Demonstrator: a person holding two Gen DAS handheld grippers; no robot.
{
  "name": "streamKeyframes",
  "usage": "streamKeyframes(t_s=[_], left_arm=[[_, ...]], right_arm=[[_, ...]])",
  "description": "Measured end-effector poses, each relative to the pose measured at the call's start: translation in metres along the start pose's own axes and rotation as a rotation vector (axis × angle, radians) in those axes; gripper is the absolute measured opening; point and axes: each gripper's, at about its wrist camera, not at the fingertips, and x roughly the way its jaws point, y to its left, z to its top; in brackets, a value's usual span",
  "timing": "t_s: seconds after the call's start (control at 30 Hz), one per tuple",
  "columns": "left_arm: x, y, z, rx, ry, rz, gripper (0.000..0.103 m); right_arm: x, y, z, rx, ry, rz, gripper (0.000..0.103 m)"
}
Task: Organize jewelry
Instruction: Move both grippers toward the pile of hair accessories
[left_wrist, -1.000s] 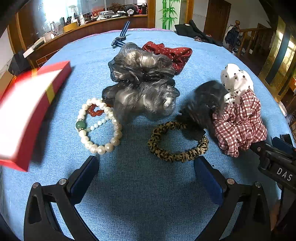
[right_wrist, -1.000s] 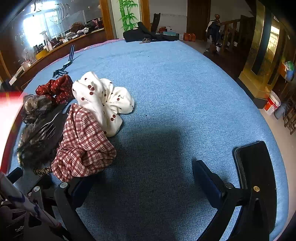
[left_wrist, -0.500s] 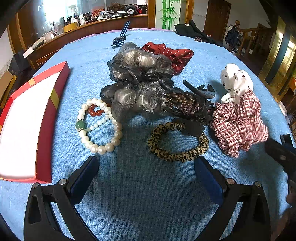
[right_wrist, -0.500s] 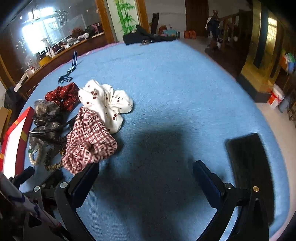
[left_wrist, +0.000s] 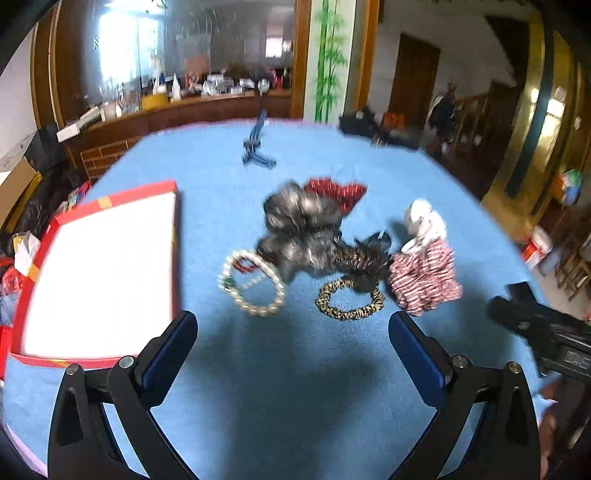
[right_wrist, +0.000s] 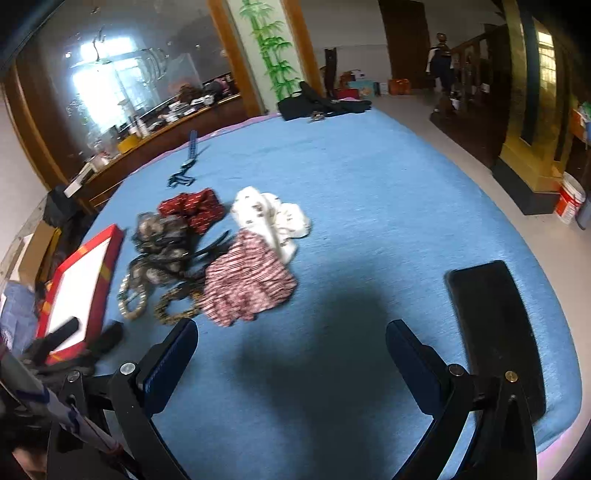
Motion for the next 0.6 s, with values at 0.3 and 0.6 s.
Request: streamKeyframes(t_s=[0.3,0.6], left_arm=[[-0.028,0.029,-0.018,0.03,-0.01,-0.015,0.103],[-0.021,0.025,-0.02,0.036,0.009,-0.035,0.103]], right_arm=[[-0.021,0.039,-0.009,-0.076,-0.036,0.049,0.103],[-0.018,0.039,-0.013,-0.075,-0.025,0.049,0.101]])
